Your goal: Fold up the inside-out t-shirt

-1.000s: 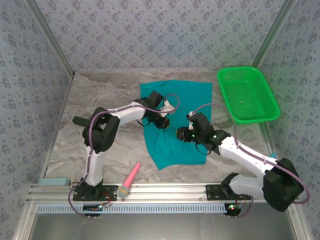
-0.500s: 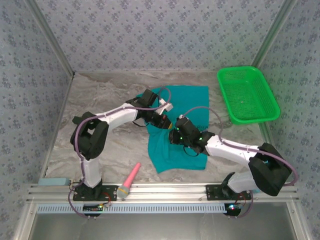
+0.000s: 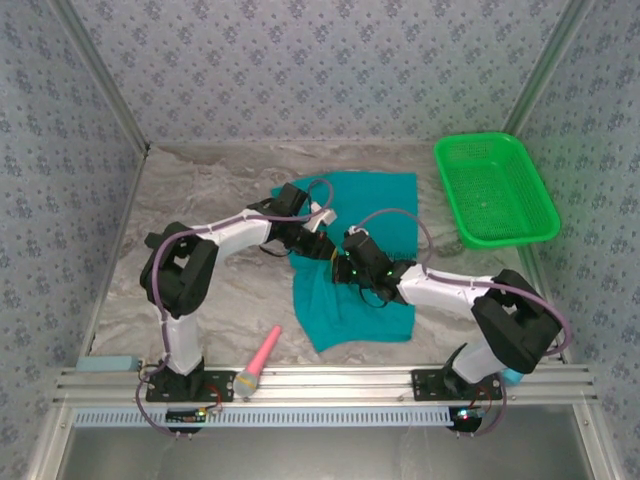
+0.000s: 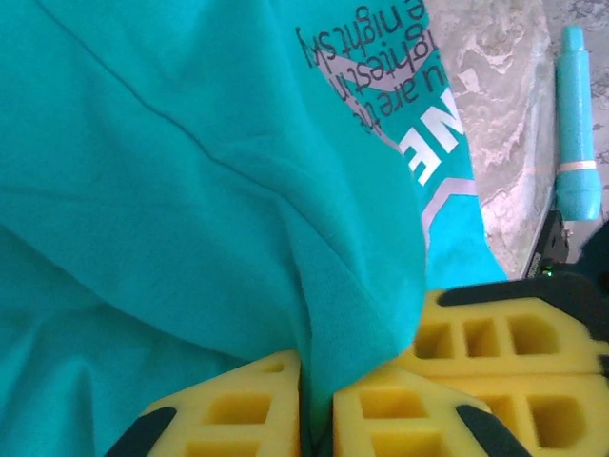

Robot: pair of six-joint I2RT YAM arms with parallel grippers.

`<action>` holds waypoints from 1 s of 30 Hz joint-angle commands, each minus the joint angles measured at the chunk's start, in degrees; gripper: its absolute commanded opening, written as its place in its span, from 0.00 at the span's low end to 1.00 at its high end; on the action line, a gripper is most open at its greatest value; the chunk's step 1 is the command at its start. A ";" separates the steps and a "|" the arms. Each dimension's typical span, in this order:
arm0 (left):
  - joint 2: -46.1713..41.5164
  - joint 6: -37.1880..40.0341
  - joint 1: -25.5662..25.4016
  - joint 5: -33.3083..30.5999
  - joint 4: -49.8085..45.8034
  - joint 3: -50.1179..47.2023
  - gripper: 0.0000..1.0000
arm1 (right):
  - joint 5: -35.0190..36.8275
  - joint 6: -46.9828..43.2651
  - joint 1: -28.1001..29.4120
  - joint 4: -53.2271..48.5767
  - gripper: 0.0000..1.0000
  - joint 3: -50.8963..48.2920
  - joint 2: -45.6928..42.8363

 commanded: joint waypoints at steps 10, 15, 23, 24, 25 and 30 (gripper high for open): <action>-0.31 3.13 0.68 -11.96 -4.28 -0.76 0.27 | -2.12 -21.41 4.61 -9.06 0.00 -10.22 -11.48; 0.07 1.57 1.72 -11.13 -0.34 -3.63 0.28 | -4.47 -25.25 7.69 -5.68 0.00 -14.29 -16.47; -0.44 3.77 1.97 -12.67 1.63 -6.64 0.35 | 4.01 -22.32 3.82 -10.08 0.00 -15.24 -22.58; -0.71 4.51 2.12 -12.62 1.78 -7.09 0.36 | 6.12 -21.38 2.86 -11.01 0.00 -14.89 -22.83; -0.99 5.22 2.09 -12.50 1.90 -7.53 0.36 | 8.27 -19.27 1.45 -12.14 0.00 -14.56 -22.52; -5.36 6.33 2.12 -9.83 2.52 -9.82 0.39 | 1.20 -18.84 -4.66 -13.46 0.08 -12.07 -19.85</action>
